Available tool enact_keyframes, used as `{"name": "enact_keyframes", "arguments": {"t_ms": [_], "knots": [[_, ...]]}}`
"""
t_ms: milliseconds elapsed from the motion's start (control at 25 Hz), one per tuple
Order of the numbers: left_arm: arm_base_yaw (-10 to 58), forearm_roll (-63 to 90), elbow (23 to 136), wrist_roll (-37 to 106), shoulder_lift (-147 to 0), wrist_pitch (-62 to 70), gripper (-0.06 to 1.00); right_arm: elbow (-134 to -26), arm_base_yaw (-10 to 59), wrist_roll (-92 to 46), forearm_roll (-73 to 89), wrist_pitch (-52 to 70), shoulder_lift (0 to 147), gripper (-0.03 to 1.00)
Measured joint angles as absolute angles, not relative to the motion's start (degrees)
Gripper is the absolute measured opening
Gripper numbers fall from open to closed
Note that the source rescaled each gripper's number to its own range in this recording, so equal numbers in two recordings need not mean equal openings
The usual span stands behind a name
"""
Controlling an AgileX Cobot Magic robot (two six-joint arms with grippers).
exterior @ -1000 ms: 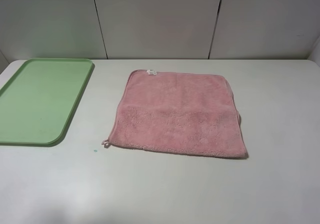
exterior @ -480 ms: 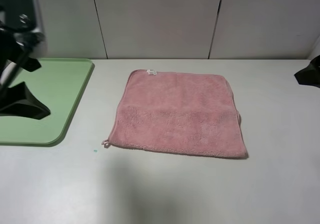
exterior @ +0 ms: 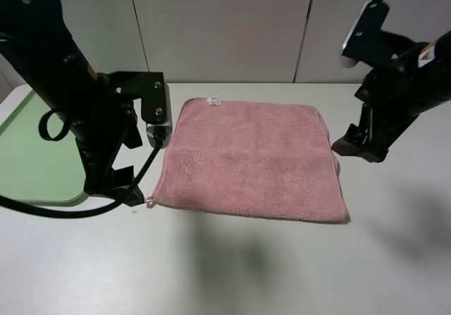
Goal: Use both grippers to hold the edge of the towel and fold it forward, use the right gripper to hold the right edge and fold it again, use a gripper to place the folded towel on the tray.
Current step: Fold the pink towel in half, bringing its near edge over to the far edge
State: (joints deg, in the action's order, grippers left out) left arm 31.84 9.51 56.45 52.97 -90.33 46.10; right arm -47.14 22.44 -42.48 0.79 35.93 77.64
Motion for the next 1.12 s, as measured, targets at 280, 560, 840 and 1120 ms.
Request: {"name": "enact_keyframes", "arguments": {"t_ms": [280, 560, 840, 1120], "knots": [[31.91, 15.4, 56.45, 58.18, -94.97, 43.22, 0.98, -47.14, 29.33, -40.54, 1.64, 32.05, 89.12, 1.0], [31.91, 15.45, 56.5, 62.91, -99.99, 43.49, 0.98, -47.14, 30.9, -40.94, -6.24, 34.06, 91.6, 1.0], [31.91, 12.32, 56.5, 63.43, -102.34, 43.88, 0.98, -43.88, 30.9, -41.62, -10.76, 34.72, 91.65, 1.0], [31.91, 11.37, 56.5, 64.99, -103.54, 42.9, 0.98, -40.13, 30.9, -44.18, -11.61, 31.21, 92.11, 1.0]]}}
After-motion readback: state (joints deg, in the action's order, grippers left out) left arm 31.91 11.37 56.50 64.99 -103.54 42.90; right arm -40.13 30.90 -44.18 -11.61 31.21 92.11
